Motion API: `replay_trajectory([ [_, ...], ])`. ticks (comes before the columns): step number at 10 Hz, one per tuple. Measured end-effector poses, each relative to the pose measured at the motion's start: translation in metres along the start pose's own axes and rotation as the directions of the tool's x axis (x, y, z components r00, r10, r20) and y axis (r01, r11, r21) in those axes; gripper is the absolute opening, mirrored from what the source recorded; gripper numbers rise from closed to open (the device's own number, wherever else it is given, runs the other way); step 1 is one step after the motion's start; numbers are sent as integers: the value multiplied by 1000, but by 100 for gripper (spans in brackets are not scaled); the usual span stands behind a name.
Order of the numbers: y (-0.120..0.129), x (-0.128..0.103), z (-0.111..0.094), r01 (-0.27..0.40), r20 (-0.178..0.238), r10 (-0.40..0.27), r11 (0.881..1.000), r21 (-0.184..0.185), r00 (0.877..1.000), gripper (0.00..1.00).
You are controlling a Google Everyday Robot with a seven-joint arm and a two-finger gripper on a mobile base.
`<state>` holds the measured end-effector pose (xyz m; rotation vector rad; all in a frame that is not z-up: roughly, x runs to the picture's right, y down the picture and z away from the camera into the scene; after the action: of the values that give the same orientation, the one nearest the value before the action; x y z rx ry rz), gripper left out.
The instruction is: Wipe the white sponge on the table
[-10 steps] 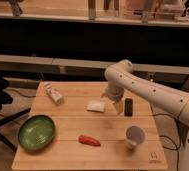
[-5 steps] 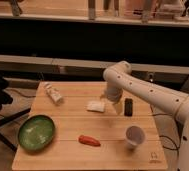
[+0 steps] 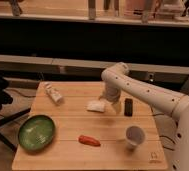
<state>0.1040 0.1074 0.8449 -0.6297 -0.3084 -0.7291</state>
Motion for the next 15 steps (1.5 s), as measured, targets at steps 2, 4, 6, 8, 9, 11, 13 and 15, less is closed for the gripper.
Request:
replay_trajectory([
  [2,-2,0,7,17,-2,-17,1000,1,1000,80],
  [4,-3,1,13,29,-5,-29,1000,1,1000,80],
  [6,-6,0,21,38,-3,-38,999,-1,999,80],
  [8,-11,-3,31,47,3,-47,999,-4,999,80],
  [9,-12,-2,34,50,7,-50,999,-3,999,80],
  [11,-13,-3,40,56,15,-56,998,-4,998,80],
  [13,-13,-4,45,60,25,-60,998,-6,998,80],
  [15,-9,-5,52,62,35,-62,998,-9,997,80],
])
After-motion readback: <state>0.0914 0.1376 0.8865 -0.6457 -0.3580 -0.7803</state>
